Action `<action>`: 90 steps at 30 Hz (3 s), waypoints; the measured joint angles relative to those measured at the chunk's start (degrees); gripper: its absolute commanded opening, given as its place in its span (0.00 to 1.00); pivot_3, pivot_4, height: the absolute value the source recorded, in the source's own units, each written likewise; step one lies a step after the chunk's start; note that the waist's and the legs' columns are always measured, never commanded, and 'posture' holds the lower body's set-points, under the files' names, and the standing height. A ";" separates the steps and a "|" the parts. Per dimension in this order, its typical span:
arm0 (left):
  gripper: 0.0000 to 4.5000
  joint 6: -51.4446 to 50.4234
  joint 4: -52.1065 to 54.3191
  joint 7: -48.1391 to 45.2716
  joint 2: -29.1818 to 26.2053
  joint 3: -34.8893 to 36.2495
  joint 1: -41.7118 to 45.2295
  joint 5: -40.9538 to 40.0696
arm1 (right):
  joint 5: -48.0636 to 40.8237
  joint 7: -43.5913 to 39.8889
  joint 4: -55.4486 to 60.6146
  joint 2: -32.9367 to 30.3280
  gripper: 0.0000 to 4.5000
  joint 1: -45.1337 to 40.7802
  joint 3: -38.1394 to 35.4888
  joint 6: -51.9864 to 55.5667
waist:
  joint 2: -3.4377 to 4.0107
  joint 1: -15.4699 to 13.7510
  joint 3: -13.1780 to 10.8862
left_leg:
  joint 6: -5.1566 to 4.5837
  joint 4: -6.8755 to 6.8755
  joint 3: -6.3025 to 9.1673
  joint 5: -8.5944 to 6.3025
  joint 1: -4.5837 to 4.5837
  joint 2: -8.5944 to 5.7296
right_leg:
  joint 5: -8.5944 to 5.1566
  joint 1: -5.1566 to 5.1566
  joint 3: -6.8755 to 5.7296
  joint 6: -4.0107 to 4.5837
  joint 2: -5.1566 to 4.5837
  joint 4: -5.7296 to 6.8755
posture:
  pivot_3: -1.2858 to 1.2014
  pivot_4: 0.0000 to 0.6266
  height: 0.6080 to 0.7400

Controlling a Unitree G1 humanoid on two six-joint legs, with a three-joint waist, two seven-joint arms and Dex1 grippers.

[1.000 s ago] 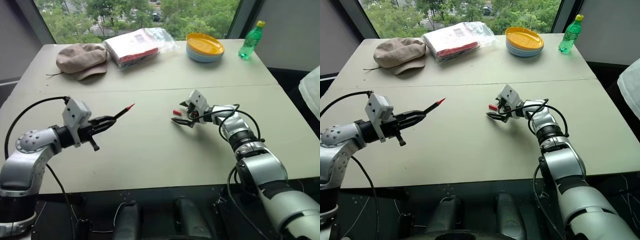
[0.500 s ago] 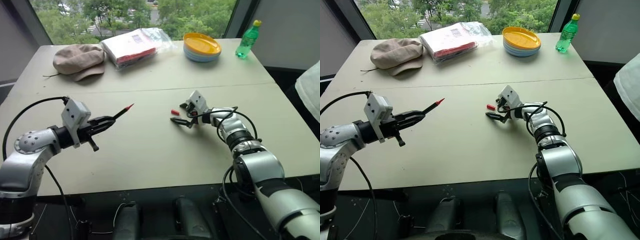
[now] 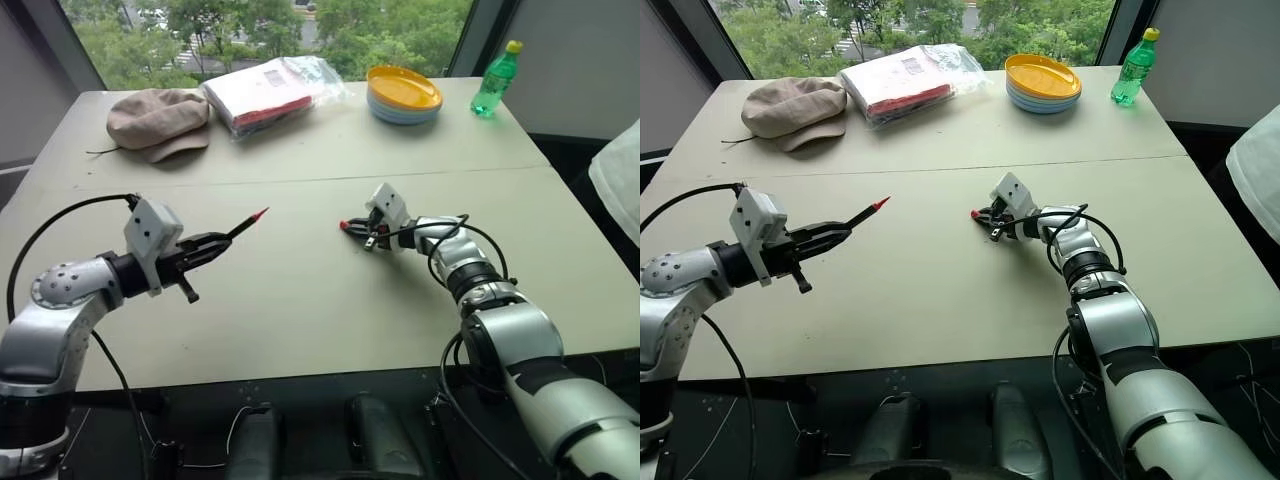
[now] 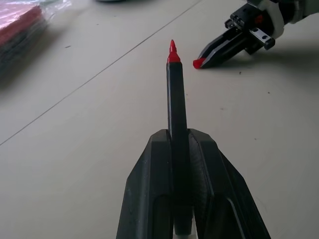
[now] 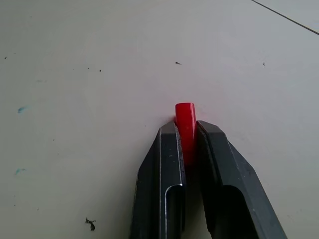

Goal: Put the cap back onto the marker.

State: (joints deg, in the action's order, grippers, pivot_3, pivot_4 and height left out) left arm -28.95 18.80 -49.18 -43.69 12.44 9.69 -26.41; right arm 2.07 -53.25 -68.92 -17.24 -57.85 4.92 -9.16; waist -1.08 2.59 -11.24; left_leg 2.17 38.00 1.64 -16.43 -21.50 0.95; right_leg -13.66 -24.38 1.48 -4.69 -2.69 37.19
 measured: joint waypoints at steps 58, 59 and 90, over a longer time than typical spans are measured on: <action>0.00 30.46 -26.94 -18.92 1.53 -15.12 17.70 13.25 | -0.61 -16.39 46.95 -6.51 0.00 8.68 11.63 5.22 | 0.04 -0.11 -0.03 | 0.00 0.00 -0.01 0.00 -0.07 0.00 | 0.00 -0.07 -0.02 -0.01 0.02 -0.01 | 0.52 0.24 1.00; 0.00 30.46 -26.94 -18.92 1.53 -15.12 17.68 13.25 | -0.64 -16.38 46.95 -6.49 0.00 8.68 11.63 5.28 | 0.04 -0.12 -0.03 | 0.00 0.00 -0.01 0.00 -0.07 0.00 | 0.00 -0.07 -0.03 -0.01 0.02 -0.01 | 0.52 0.24 1.00; 0.00 30.55 -26.95 -19.25 1.55 -15.62 17.72 13.40 | -0.67 -16.27 45.97 -6.41 0.00 7.87 11.63 5.04 | 0.04 -0.11 -0.03 | 0.00 0.00 -0.01 0.00 -0.07 0.00 | 0.00 -0.07 -0.03 -0.01 0.02 -0.01 | 0.52 0.24 1.00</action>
State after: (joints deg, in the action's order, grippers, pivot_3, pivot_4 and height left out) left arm 1.60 -8.14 -68.43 -42.14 -3.18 27.41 -13.01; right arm 1.40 -69.52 -22.95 -23.65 -49.98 16.55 -4.12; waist -1.04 2.48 -11.27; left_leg 2.17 38.00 1.63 -16.43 -21.57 0.95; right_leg -13.66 -24.44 1.46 -4.69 -2.67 37.18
